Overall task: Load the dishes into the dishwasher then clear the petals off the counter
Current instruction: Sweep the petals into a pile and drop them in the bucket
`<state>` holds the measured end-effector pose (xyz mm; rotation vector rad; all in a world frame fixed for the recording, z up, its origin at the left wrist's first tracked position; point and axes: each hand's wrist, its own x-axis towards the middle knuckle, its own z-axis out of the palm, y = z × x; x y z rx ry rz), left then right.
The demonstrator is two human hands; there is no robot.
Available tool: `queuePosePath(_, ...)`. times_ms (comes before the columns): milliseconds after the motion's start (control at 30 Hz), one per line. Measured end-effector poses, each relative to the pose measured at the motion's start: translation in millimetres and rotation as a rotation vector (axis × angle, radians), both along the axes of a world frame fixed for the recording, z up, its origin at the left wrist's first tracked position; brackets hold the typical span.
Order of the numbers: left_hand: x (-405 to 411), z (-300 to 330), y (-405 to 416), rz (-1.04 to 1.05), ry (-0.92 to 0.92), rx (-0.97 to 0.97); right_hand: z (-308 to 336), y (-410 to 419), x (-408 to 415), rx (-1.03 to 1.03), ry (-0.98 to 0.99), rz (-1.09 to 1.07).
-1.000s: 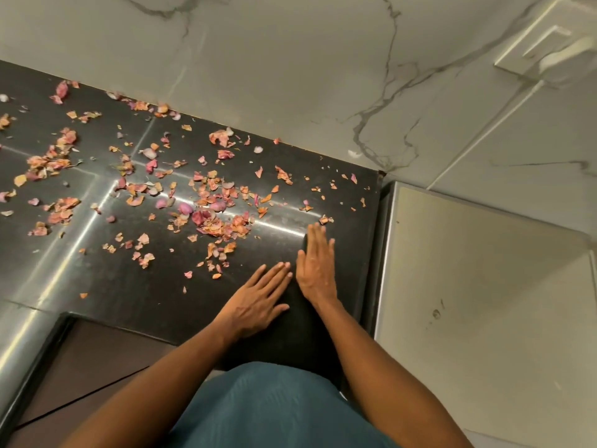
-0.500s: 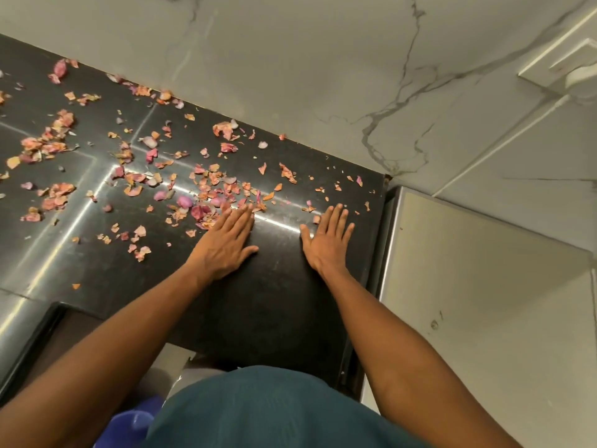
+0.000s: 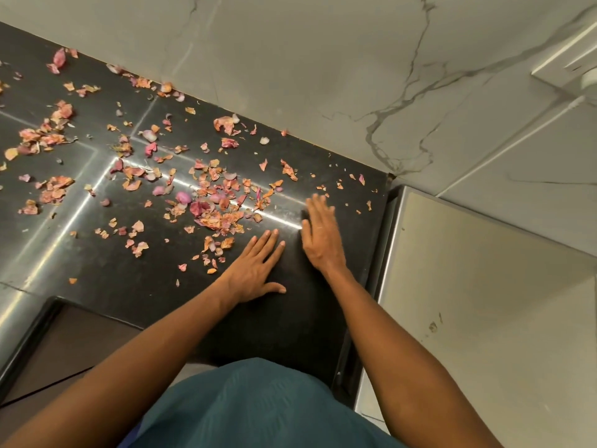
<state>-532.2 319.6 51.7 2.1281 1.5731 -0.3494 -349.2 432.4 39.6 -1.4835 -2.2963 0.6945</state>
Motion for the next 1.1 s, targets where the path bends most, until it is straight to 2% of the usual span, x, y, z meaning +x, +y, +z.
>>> queuePosePath(100,-7.3,6.2,12.7,-0.051,-0.029,-0.101,-6.6,19.3,39.9,0.059,-0.213,-0.271)
queuePosePath(200,-14.1,14.3,24.8,-0.064,-0.045,-0.192,-8.9,45.3,69.5,-0.121,-0.378,-0.477)
queuePosePath(267,-13.9,17.6,28.6,-0.046,-0.051,-0.219,-11.7,58.3,73.8,-0.238,-0.412,-0.455)
queuePosePath(367,-10.3,18.1,27.7,-0.026,-0.047,-0.219,-13.0,62.6,63.4,-0.307,-0.444,-0.433)
queuePosePath(467,-12.3,16.8,25.2,-0.016,-0.053,-0.2,-12.4,59.7,61.8,-0.273,-0.475,-0.425)
queuePosePath(567,-15.9,14.3,23.5,-0.017,-0.064,-0.176,-11.9,55.5,56.7,-0.199,-0.508,-0.238)
queuePosePath(733,-16.4,12.6,24.0,-0.021,-0.024,-0.148,-8.3,41.5,4.3,-0.165,-0.48,-0.03)
queuePosePath(900,-15.5,13.5,23.9,-0.03,0.018,-0.132,-3.4,33.2,-35.3,-0.222,-0.425,0.165)
queuePosePath(1000,-16.8,12.4,24.2,-0.024,0.002,-0.137,4.6,23.7,-50.9,-0.303,-0.246,0.407)
queuePosePath(1033,-16.9,12.1,24.4,-0.02,-0.007,-0.14,9.4,21.1,-52.6,-0.344,-0.155,0.411)
queuePosePath(1100,-16.4,13.1,24.7,-0.012,-0.017,-0.146,19.3,22.0,-48.5,-0.37,0.03,0.25)
